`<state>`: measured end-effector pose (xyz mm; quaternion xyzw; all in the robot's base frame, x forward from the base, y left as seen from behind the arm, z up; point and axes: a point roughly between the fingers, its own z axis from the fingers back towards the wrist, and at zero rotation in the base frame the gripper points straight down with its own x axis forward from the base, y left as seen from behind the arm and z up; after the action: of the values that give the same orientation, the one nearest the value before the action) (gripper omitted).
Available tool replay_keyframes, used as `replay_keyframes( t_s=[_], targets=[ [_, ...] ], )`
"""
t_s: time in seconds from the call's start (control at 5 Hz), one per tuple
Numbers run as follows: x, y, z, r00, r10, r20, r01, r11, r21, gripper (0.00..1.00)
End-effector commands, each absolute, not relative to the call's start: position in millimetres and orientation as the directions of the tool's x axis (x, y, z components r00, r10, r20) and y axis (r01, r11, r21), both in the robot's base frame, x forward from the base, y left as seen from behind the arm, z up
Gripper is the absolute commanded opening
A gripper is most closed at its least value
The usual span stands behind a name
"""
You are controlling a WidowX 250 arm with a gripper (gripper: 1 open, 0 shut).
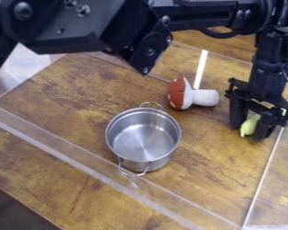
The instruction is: Move the green spoon to the right
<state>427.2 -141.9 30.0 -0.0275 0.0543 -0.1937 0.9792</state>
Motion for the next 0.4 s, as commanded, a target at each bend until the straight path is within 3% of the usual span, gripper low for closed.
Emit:
replay_keyframes(
  t_s=[0.0,0.2],
  targets=[
    [429.5,-134.8,53.4,0.93,-0.363,-0.049,0.36,0.93,-0.073,0.0],
    [426.9,-134.2,52.3,0.933,-0.355,-0.058,0.35,0.933,-0.079,1.0]
  ],
)
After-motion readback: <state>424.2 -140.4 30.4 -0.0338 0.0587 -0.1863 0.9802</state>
